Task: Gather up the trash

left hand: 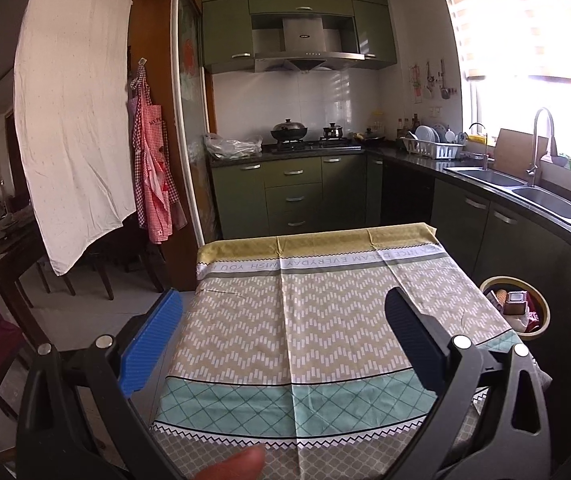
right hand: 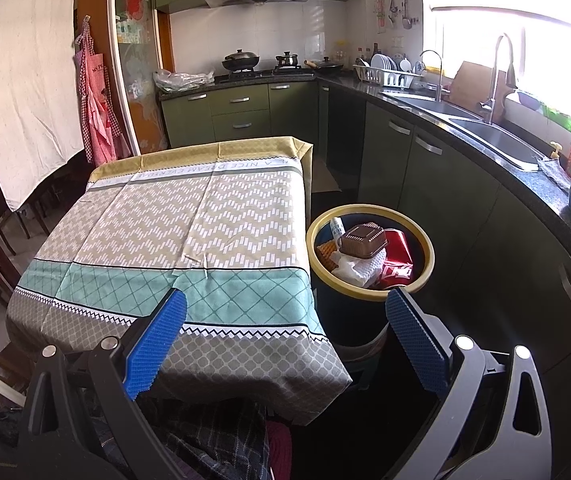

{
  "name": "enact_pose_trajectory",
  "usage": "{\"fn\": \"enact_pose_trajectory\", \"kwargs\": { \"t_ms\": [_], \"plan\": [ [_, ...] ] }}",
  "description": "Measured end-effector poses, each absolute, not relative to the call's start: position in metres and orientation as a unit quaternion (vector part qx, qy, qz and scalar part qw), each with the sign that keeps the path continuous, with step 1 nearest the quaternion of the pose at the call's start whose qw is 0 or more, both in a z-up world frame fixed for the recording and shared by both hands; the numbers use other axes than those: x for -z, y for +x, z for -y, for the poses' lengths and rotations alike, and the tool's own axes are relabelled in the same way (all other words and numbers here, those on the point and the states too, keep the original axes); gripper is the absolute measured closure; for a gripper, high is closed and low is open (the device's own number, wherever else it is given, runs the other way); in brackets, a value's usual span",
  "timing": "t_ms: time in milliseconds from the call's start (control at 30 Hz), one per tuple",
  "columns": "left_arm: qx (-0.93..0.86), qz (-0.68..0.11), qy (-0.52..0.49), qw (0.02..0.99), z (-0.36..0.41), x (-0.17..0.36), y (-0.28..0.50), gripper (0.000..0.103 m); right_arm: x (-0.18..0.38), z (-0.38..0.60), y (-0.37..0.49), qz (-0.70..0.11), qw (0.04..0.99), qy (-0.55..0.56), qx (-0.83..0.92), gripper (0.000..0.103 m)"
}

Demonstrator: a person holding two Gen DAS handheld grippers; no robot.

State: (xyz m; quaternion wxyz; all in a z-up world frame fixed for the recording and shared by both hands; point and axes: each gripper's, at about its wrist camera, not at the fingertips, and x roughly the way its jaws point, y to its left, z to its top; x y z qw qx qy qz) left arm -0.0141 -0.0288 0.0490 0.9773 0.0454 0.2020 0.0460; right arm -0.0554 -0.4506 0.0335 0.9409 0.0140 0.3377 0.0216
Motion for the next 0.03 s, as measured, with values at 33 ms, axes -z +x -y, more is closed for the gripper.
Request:
{"fn": "enact_pose_trajectory", "kwargs": {
  "t_ms": [33],
  "plan": [
    [-0.048, -0.204, 0.046, 0.977, 0.0285, -0.0482, -0.0143, 0.007, -0.0338, 0.4504, -0.0554, -0.338, 0.941, 0.013, -0.022, 0.005]
  ]
}}
